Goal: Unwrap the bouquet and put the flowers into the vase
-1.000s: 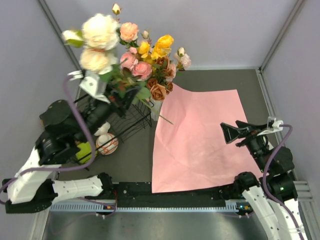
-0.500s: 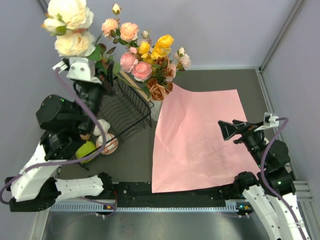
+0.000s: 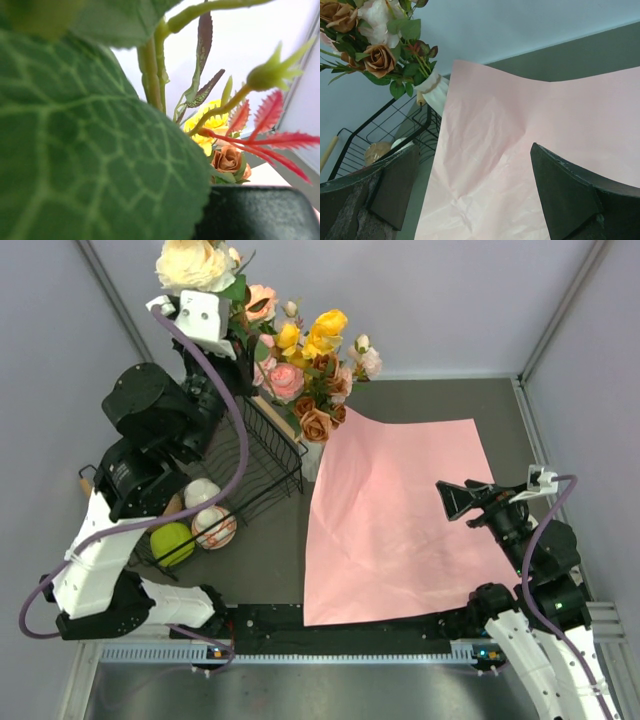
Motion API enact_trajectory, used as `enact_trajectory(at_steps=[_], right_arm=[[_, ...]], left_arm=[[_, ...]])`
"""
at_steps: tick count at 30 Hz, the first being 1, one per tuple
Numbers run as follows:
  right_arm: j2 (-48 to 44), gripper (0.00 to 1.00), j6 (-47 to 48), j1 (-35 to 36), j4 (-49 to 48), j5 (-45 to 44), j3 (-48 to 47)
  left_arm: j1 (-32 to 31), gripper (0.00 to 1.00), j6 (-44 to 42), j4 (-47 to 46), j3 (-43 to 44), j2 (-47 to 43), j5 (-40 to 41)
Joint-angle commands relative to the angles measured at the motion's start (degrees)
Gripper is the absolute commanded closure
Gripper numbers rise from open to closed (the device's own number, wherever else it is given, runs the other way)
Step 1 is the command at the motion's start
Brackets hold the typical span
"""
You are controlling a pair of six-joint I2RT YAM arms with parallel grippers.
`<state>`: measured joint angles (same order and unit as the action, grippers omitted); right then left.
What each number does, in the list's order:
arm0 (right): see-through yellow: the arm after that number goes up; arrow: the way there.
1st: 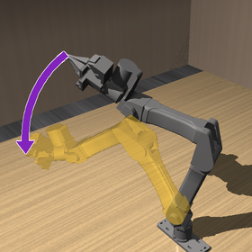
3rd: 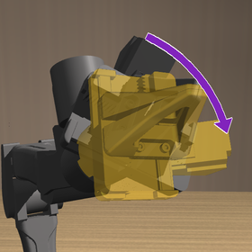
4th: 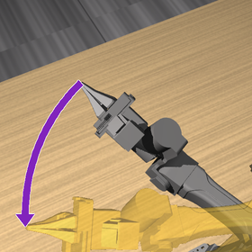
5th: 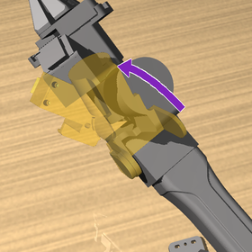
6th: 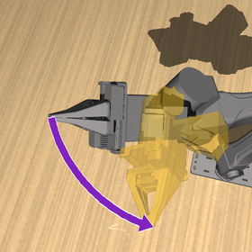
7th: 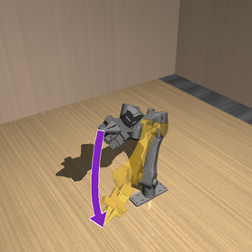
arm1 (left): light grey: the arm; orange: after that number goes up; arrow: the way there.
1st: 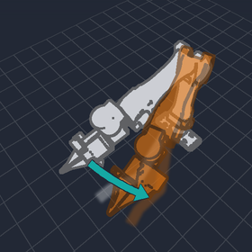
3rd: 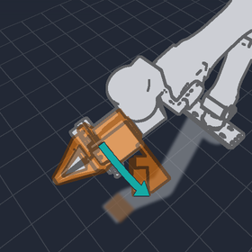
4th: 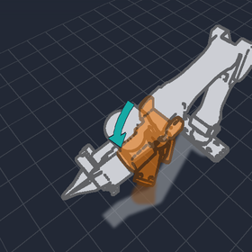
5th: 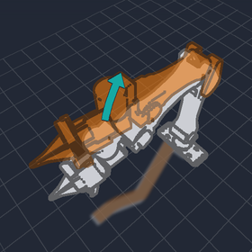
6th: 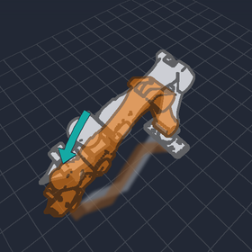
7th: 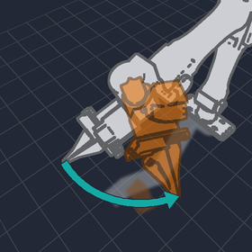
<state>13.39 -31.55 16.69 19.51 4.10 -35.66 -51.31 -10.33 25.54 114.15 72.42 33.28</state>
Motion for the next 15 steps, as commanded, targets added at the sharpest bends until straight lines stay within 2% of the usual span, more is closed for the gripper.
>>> enact_trajectory(at_steps=[1,4,8,15], right_arm=[[-0.2,0.07,0.5,-0.3,-1.4,-0.8,-0.4],[0.4,0.07,0.4,-0.2,-1.8,-0.8,-0.1],[1.5,0.07,0.1,-0.3,-2.5,-0.4,0.1],[2.3,0.07,-1.2,-0.3,-4.0,0.6,0.5]], left_arm=[[0.2,1.0,5.0,10.5,11.2,1.5,-3.2],[0.2,1.0,5.8,14.3,15.7,2.4,-4.1],[0.2,1.0,6.0,15.6,15.7,-0.1,-4.0],[0.2,1.0,5.1,9.7,9.8,-2.5,-4.7]])
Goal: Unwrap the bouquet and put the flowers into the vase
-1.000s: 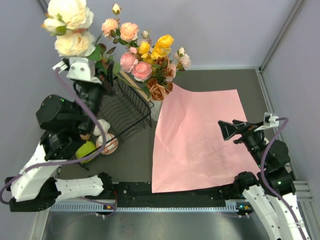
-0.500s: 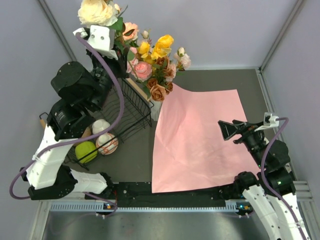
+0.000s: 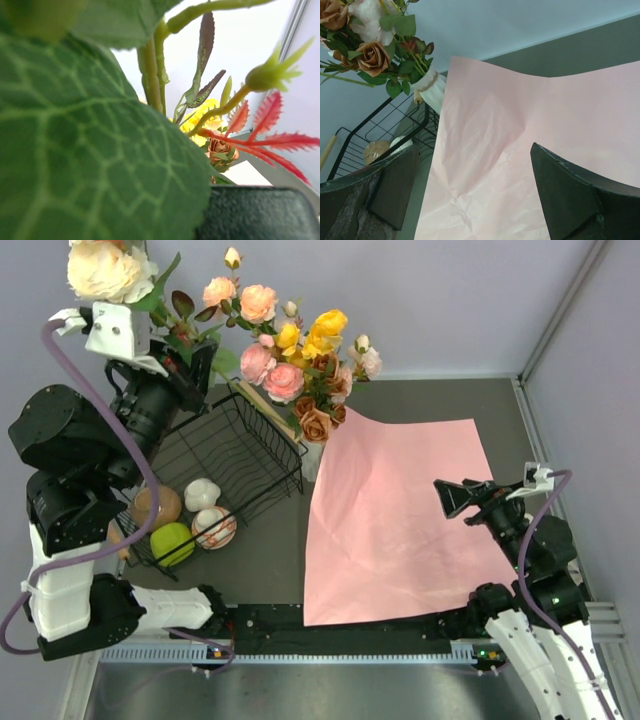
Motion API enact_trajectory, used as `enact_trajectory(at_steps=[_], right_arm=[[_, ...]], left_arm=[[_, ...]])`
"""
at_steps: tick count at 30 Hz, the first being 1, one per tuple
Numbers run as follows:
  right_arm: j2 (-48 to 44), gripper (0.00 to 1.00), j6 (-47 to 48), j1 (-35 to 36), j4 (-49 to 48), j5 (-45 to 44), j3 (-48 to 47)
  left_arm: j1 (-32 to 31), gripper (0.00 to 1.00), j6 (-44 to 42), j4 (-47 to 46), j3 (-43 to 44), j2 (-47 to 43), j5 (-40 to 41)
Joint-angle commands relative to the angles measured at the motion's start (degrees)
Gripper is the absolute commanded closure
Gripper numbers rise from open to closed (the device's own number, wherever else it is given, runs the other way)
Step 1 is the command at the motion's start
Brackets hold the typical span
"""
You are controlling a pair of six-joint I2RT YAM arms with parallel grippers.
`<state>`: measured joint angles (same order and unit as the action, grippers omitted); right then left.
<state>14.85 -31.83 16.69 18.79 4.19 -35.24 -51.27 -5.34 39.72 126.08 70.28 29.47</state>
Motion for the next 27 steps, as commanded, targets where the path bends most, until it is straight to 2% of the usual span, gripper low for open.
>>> enact_trajectory(at_steps=[1,6,11,21,27], right_arm=[[0.8,0.07,-1.1,-0.2,-3.3,0.6,0.1],[0.2,0.07,-1.2,-0.2,-3.0,0.6,0.2],[-0.3,0.07,-1.1,-0.2,-2.5,0.5,0.0],[-0.2,0.07,-0.8,-0.3,-2.3,0.3,0.2],[0.4,0.07,-0.7,-0.2,-2.4,0.3,0.0]], left_arm=[[0.2,1.0,-0.3,-5.5,-3.7,-0.2,-0.6],[0.9,1.0,-1.2,-8.4,-5.1,2.0,0.6],[3.5,1.0,2.0,-8.6,-5.0,3.8,-2.8],[5.3,1.0,0.3,-12.3,-7.3,5.1,-5.3],[5.9,1.0,-1.2,-12.7,-5.7,5.7,-5.5]])
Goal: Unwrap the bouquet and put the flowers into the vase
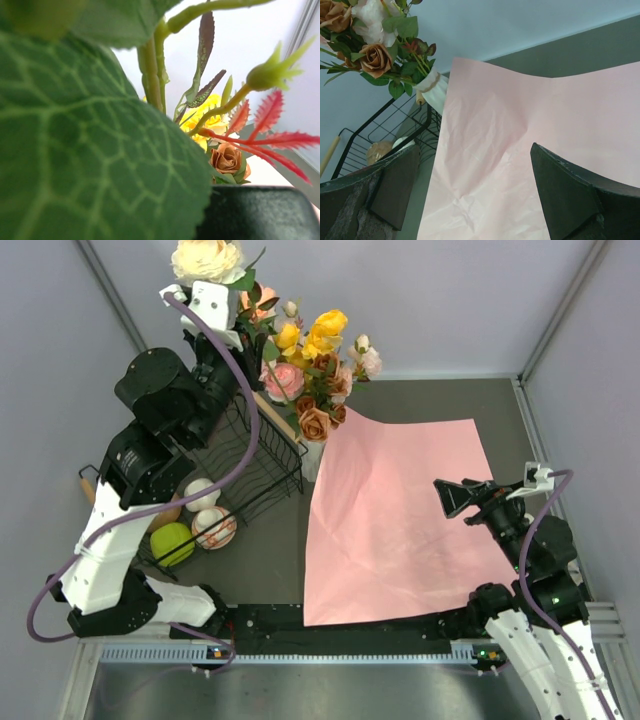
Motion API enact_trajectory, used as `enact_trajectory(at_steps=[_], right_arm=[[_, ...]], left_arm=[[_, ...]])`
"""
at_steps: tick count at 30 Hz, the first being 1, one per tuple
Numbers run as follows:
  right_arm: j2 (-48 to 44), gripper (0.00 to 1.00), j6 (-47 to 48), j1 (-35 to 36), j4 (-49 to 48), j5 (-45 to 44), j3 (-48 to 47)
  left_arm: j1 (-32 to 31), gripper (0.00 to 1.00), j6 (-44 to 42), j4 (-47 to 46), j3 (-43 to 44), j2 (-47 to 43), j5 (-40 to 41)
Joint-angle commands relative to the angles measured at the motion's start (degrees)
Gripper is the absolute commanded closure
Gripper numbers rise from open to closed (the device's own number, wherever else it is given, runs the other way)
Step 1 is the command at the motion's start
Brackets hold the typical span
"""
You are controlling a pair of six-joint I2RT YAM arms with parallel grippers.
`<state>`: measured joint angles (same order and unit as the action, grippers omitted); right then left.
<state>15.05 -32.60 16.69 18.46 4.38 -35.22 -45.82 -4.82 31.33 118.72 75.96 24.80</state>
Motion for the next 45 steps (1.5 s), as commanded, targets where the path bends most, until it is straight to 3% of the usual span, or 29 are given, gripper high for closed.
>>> enact_trajectory(at_steps=[1,9,21,30,37,45], right_arm=[[0.5,0.07,0.1,-0.2,-2.2,0.2,0.0],[1.3,0.07,-0.3,-0.2,-3.1,0.3,0.6],[0.8,0.07,-0.7,-0.2,-3.3,0.6,0.9],[0.6,0.07,-1.1,-0.2,-3.1,1.0,1.6],[0.1,0.07,-1.0,-0.3,-2.8,0.9,1.9],[0.2,0.07,-1.2,-0.3,-2.8,1.1,2.2]], left_arm=[[0.4,1.0,-2.1,-4.3,1.8,0.1,-0.6],[0.4,1.0,-5.5,-4.9,0.4,-0.4,-1.5],[1.6,1.0,-2.1,-8.0,-6.4,-1.0,-6.0],[3.3,1.0,0.4,-14.8,-18.6,-3.5,-9.9],[3.3,1.0,-0.2,-24.4,-31.7,-6.8,-8.0],[3.5,1.0,0.9,-30.7,-40.5,-8.0,-6.9]])
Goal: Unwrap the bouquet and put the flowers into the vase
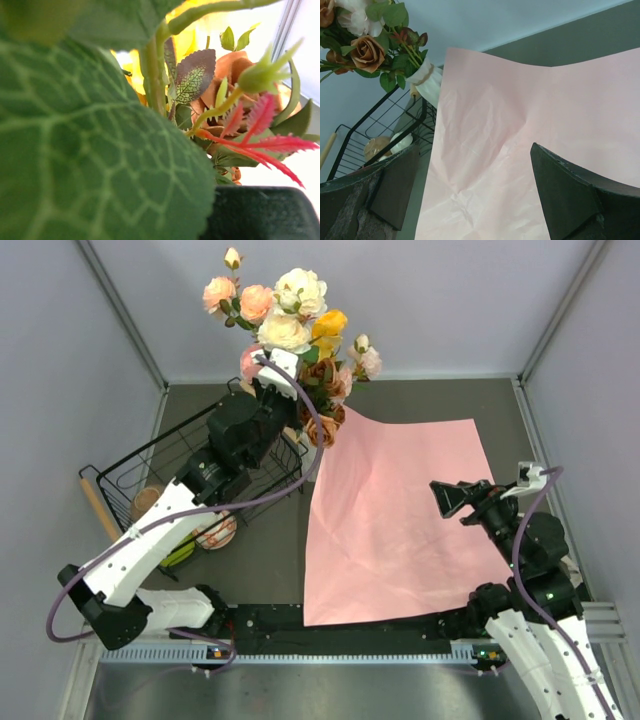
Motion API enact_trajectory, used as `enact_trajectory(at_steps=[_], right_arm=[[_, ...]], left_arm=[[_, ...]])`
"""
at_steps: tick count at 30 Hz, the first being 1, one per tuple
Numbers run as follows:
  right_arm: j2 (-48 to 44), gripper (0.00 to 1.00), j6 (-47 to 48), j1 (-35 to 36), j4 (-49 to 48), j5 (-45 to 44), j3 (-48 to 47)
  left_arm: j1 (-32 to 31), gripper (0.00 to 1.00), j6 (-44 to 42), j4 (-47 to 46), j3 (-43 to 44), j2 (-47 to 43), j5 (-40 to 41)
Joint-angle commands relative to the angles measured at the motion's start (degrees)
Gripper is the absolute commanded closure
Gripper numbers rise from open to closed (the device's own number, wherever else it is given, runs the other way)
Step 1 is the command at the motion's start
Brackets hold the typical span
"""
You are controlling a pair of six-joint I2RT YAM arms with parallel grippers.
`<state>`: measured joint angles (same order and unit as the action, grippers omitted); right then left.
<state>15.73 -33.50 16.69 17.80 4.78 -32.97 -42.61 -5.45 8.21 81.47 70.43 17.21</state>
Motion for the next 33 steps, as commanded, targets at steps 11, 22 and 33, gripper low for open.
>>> enact_trajectory(at_steps=[11,22,33], right_arm=[[-0.9,0.07,-0.9,-0.2,-2.1,1.5,0.5],[-0.9,0.07,-1.3,-0.3,-1.9,1.6,0.9],[-1.5,0.07,-1.3,-0.2,-1.8,1.8,0.7]], left_arm=[[0.9,1.0,2.4,-11.8,-11.2,-1.9,2.7],[1.5,1.0,4.9,-12.2,-16.2,-1.4,1.6],[1.9,1.0,7.8,-13.2,-18.7,-0.9,0.7]])
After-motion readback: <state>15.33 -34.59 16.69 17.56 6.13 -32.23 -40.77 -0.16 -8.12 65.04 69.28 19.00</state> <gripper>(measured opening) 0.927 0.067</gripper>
